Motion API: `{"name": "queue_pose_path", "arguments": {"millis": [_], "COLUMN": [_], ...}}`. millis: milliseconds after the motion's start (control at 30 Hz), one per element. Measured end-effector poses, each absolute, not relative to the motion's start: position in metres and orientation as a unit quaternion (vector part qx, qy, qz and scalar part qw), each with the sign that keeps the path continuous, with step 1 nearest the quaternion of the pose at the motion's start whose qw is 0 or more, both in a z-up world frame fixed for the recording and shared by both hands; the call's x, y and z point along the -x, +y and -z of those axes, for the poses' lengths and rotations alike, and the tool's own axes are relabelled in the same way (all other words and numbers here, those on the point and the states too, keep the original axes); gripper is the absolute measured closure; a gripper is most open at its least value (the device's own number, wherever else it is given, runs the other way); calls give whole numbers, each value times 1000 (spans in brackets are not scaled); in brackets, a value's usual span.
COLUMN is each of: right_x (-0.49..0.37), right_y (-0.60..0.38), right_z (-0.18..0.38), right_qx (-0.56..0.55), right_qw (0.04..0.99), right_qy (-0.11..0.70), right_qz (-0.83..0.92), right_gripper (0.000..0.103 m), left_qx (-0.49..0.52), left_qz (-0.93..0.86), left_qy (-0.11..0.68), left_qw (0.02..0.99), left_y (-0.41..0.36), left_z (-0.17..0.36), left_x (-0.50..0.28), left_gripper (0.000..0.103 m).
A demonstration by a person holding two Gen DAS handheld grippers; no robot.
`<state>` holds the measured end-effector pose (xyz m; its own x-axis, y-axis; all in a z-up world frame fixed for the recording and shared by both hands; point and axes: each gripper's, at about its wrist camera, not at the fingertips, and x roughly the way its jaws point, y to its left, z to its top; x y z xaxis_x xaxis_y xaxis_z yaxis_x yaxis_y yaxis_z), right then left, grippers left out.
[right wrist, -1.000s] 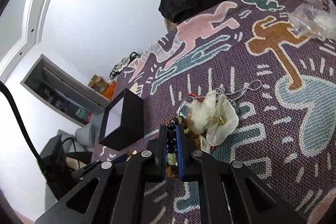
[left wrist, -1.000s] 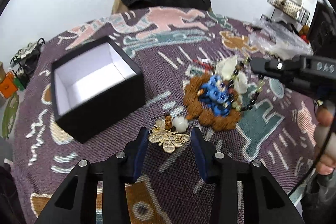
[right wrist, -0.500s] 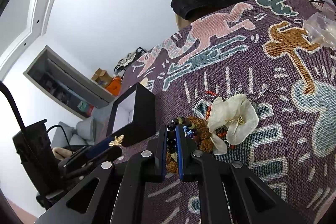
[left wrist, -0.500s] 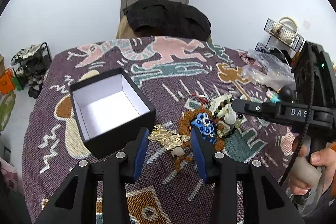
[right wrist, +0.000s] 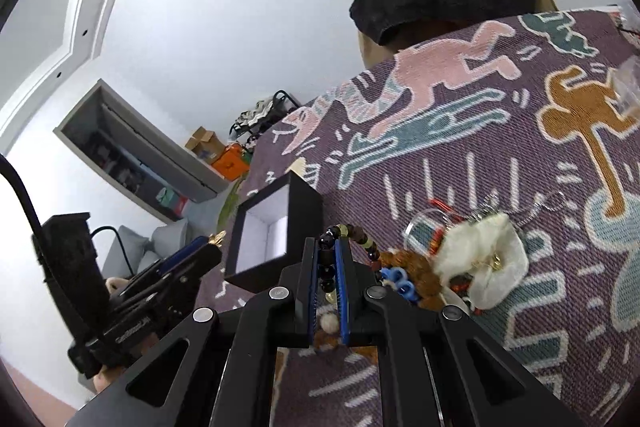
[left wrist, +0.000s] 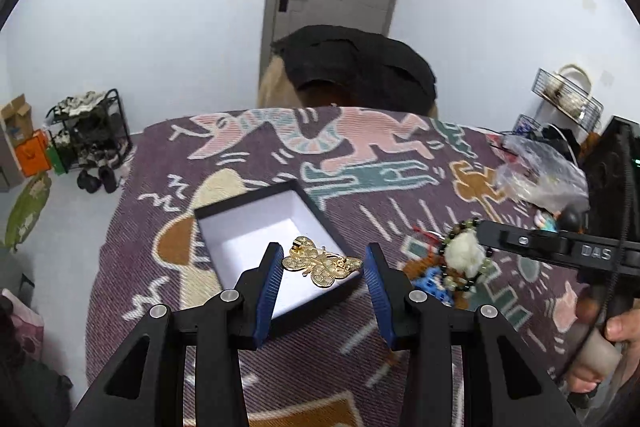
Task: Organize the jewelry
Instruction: 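Lower the butterfly brooch into the black box and open the left tool, then lower the dark bead bracelet into the box and open the right tool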
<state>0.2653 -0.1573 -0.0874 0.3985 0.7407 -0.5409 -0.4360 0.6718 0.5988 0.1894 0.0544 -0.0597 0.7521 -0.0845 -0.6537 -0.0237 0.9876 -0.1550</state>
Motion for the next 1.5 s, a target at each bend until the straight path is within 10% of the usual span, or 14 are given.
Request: {"name": "queue_pose_path", "arguments": {"millis": [433,633,1400,1467,1500], "right_x": [-277,-280,-300,-300,-301], "right_y": [-123,-101,-22,-23,-24], "right_z": [74,72,77,79,81], "right_qx": [-181,-179,-163,-164,-169], "right_qw": [809,801,784,779,775], "right_qy": [416,420,445,453,457], "right_qz": [-374,-386,-402,-402,-403], "right_gripper": [93,93,92,78,54], "left_qx": [127,157,184,184,183], "left_qz": [-19,-33,-94,-94,-94], "left_qy": [376,368,348,347,346], "left_qw": [917,916,914,915,915], "left_y": [90,105,153,152,151], "left_z": [82,77,66,64,64], "left_x": [-222,-215,-162,-160,-160], "left_gripper": [59,27,18,16,15]}}
